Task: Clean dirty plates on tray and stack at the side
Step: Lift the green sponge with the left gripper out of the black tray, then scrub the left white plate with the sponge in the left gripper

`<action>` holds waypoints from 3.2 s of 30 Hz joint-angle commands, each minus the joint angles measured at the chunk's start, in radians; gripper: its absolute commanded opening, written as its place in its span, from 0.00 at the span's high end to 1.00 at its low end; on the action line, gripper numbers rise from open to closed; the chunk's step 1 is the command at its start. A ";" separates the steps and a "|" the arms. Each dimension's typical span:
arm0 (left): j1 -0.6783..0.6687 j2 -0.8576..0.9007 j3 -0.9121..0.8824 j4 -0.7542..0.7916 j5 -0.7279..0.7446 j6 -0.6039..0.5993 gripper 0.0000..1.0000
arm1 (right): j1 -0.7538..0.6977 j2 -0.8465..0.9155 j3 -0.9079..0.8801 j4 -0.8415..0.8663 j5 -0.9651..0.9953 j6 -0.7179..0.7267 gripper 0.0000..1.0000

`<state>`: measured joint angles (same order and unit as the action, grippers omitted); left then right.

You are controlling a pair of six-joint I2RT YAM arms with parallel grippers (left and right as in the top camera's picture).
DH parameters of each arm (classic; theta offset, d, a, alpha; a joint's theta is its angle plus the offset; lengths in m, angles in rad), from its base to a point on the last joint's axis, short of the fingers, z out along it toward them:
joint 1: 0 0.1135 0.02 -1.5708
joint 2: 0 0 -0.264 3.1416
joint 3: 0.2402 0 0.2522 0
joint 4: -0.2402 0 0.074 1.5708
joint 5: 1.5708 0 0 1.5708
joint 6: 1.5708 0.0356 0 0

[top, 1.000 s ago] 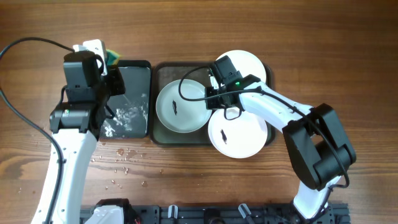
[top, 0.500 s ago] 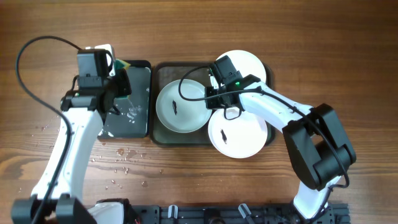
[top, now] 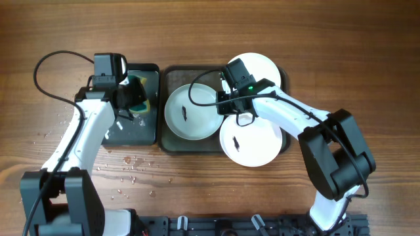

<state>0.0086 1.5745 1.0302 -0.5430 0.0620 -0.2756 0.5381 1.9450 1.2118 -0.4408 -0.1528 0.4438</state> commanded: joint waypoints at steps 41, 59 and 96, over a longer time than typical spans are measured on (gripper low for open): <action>0.031 0.008 0.286 -0.251 0.117 -0.045 0.96 | -0.002 -0.018 -0.010 0.006 -0.006 0.012 0.96; -0.324 0.150 0.280 -0.229 0.078 -0.318 0.96 | -0.002 -0.018 -0.010 0.007 -0.012 0.058 0.96; -0.352 0.244 0.230 -0.145 -0.045 -0.248 0.96 | -0.002 -0.018 -0.010 0.029 0.048 0.166 0.96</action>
<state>-0.3397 1.7844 1.2663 -0.7052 0.0341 -0.5587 0.5381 1.9450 1.2041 -0.4065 -0.1280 0.6441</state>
